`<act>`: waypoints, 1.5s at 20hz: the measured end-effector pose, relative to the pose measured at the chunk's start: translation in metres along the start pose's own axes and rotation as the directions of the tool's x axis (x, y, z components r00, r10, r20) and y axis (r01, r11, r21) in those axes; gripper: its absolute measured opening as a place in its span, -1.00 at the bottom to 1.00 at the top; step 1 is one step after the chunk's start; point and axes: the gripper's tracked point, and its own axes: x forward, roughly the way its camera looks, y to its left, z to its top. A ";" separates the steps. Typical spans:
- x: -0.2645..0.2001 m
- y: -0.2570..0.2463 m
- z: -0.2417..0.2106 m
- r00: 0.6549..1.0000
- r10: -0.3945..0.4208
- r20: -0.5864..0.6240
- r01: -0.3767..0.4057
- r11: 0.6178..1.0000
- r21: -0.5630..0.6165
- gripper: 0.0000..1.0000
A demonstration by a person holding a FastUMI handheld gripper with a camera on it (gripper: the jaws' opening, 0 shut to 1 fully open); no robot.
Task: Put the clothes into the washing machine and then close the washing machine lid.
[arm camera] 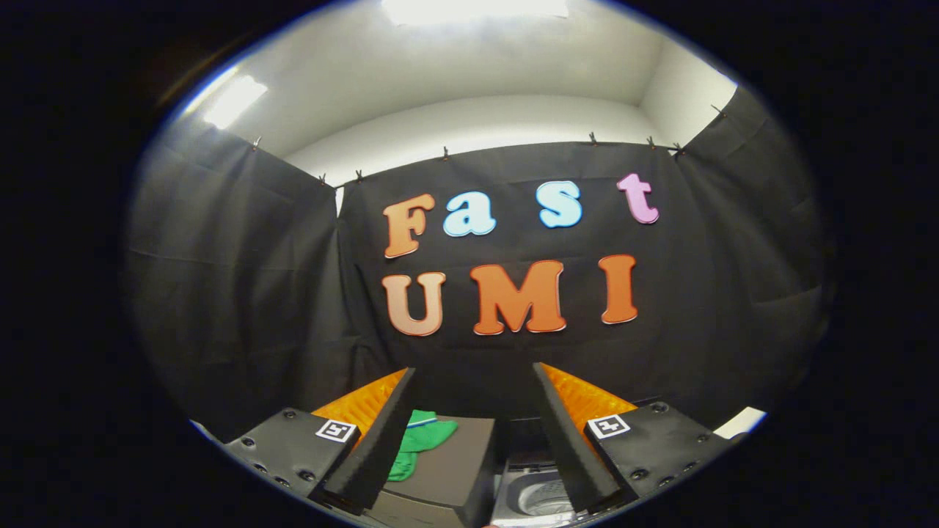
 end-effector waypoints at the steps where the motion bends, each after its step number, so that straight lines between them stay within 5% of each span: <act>1: 0.008 0.017 -0.004 0.999 0.032 -0.004 -0.032 0.999 0.011 0.97; 10: 0.098 0.138 -0.066 0.963 0.239 -0.126 -0.220 0.964 0.148 0.97; 15: 0.161 0.163 -0.139 0.925 0.192 -0.327 -0.124 0.968 0.217 0.96; 18: 0.180 0.176 -0.189 0.870 0.157 -0.466 -0.067 0.977 0.204 0.96; 24: 0.188 0.185 -0.285 0.702 0.076 -0.709 -0.001 0.994 0.106 0.96; 27: 0.191 0.185 -0.303 0.703 0.040 -0.710 -0.017 0.999 0.040 0.96; 30: 0.191 0.183 -0.307 0.751 0.048 -0.658 -0.019 0.998 0.052 0.97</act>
